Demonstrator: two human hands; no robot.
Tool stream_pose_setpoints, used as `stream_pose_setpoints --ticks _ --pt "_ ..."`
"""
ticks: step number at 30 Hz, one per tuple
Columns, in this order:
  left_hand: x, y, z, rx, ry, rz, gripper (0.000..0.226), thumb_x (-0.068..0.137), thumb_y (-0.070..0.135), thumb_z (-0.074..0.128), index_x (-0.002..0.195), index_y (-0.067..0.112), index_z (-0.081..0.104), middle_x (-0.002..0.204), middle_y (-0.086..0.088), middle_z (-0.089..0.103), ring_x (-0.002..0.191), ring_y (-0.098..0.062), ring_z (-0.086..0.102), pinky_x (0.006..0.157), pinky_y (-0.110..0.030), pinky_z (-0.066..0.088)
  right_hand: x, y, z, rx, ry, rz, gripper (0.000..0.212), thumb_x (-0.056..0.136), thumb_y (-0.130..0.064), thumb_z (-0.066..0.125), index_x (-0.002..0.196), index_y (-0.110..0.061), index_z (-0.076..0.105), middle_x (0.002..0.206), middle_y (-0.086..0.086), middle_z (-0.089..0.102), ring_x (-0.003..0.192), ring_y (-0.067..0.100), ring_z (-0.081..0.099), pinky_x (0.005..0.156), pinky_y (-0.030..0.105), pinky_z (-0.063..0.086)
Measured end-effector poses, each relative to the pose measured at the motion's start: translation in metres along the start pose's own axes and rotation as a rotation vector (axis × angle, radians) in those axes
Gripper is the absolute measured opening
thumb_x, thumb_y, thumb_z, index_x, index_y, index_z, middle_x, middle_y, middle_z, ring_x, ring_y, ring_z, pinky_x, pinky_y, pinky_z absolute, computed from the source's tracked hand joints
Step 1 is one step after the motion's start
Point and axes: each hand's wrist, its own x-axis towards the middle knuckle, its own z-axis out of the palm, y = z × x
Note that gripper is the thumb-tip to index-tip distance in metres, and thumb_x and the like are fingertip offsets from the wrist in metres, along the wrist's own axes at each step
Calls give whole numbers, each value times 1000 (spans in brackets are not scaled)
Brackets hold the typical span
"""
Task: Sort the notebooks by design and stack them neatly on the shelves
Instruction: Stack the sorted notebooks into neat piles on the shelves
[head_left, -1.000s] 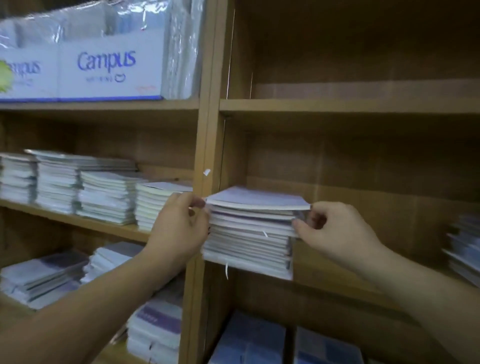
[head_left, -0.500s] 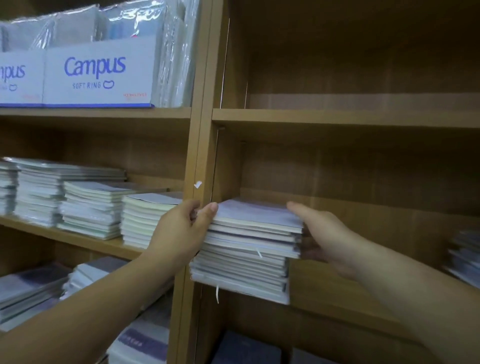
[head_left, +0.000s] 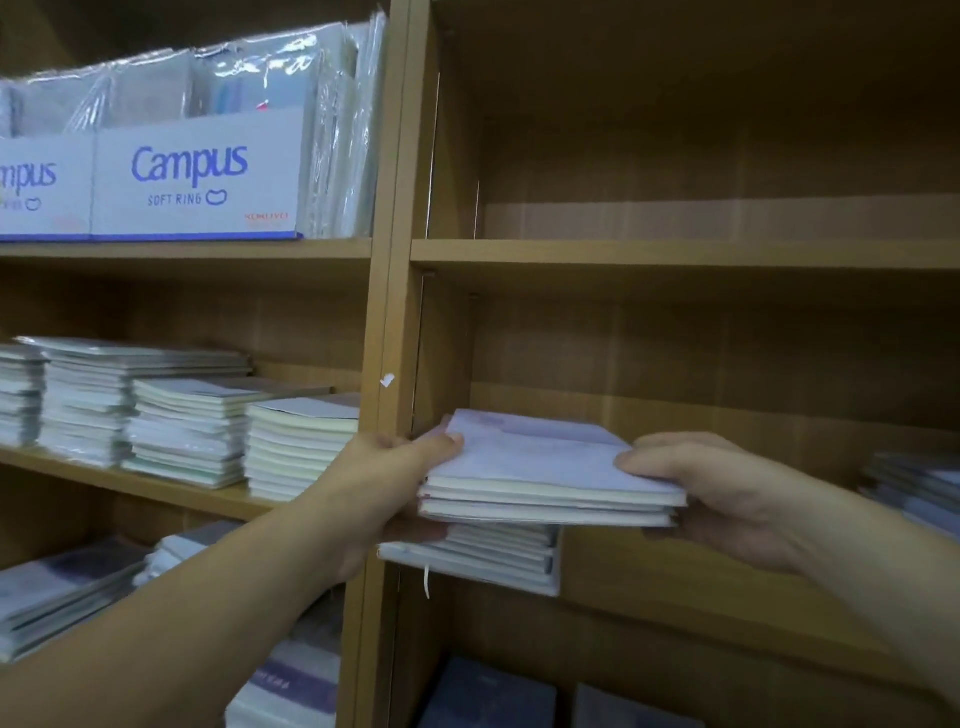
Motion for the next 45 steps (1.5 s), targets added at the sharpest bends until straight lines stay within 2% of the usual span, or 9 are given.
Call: stream_pose_setpoints --ticks 4,6,8,11,14,21,27,34,45 --pt "-12 -10 -1 -129 -104 -72 49 79 19 83 122 7 64 108 -17 76 100 -31 73 73 -40 59 -19 7 -3 15 -67 41 24 88 -4 62 112 -5 68 105 12 77 93 26 73 78 37 60" --pt "-34 -18 7 -105 -240 -48 33 86 11 74 119 12 69 112 -12 76 104 -29 73 90 -43 56 -30 19 -7 -32 -63 46 39 78 -4 65 117 -10 67 109 9 77 102 28 73 97 46 55" --pt "-55 -28 18 -13 -345 1 32 90 5 67 121 12 70 113 -8 77 107 -25 73 99 -43 52 -44 35 -10 -100 -39 46 44 72 -3 65 115 -12 68 107 6 77 103 27 73 102 50 52" --pt "-75 -48 34 119 -337 77 33 91 4 70 121 17 67 109 2 78 100 -16 75 89 -37 58 -75 68 -17 -153 57 -6 41 79 4 69 115 -16 65 107 -1 77 101 20 73 97 46 56" --pt "-86 -84 49 245 -332 123 34 88 25 78 119 23 66 108 11 77 97 -7 74 79 -28 62 -114 107 -22 -135 151 -11 49 85 4 72 120 -26 55 110 -5 75 99 13 73 86 40 60" --pt "-94 -180 138 385 -354 189 23 92 30 73 113 31 64 105 18 73 97 0 69 87 -35 61 -157 212 -52 -336 446 62 52 88 -6 69 122 -34 42 116 -14 60 111 11 60 94 44 55" --pt "-90 -250 234 550 -411 231 26 100 39 59 125 40 50 116 20 66 103 -8 63 87 -35 58 -165 293 -105 -440 588 147 47 95 -7 63 125 -32 38 112 -12 60 101 21 61 83 50 55" --pt "-80 -302 318 571 -423 253 23 103 39 52 126 40 48 120 14 66 97 -7 59 86 -29 55 -162 369 -158 -379 672 129 48 99 -11 62 129 -39 38 123 -26 54 112 16 58 95 53 54" --pt "-63 -344 351 655 -399 255 32 105 34 48 136 28 46 117 8 67 91 -9 59 80 -31 54 -138 429 -183 -376 621 128 55 97 -15 62 139 -37 34 128 -13 62 115 17 62 94 52 55"
